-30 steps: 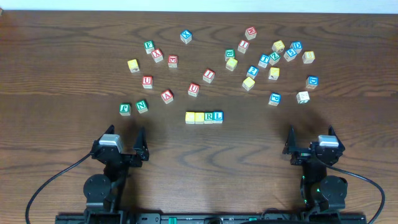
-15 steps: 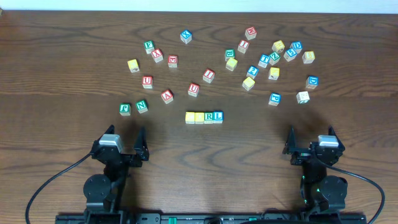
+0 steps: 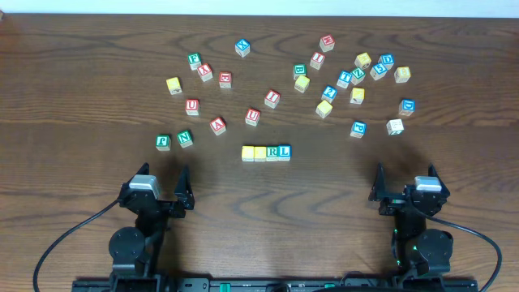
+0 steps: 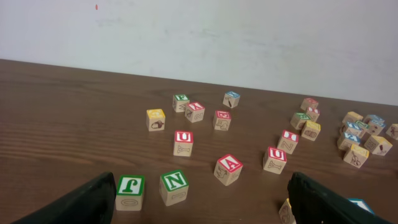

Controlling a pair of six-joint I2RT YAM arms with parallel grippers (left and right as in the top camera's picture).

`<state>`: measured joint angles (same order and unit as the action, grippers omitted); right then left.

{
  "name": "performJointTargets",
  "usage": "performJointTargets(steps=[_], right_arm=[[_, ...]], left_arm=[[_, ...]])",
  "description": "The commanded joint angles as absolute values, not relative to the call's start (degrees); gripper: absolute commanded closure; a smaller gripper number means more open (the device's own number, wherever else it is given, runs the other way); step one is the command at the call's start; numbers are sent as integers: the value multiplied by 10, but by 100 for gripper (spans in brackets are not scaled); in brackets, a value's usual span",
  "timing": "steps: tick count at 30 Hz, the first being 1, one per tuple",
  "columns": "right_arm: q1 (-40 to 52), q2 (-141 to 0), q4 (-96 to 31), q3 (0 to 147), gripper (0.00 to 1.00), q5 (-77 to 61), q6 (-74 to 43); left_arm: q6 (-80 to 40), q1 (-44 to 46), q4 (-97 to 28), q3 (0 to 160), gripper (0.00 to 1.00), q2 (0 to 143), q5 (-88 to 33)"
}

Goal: Spell out CORL

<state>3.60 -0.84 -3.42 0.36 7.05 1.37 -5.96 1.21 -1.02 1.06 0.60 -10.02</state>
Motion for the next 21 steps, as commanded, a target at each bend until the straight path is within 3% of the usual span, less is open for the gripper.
performJointTargets(steps=[1, 21], right_arm=[[32, -3, -37, 3, 1, 65, 22], [32, -3, -37, 3, 1, 65, 22]], left_arm=[[-58, 9, -32, 3, 13, 2, -118], [-58, 9, -32, 3, 13, 2, -118]])
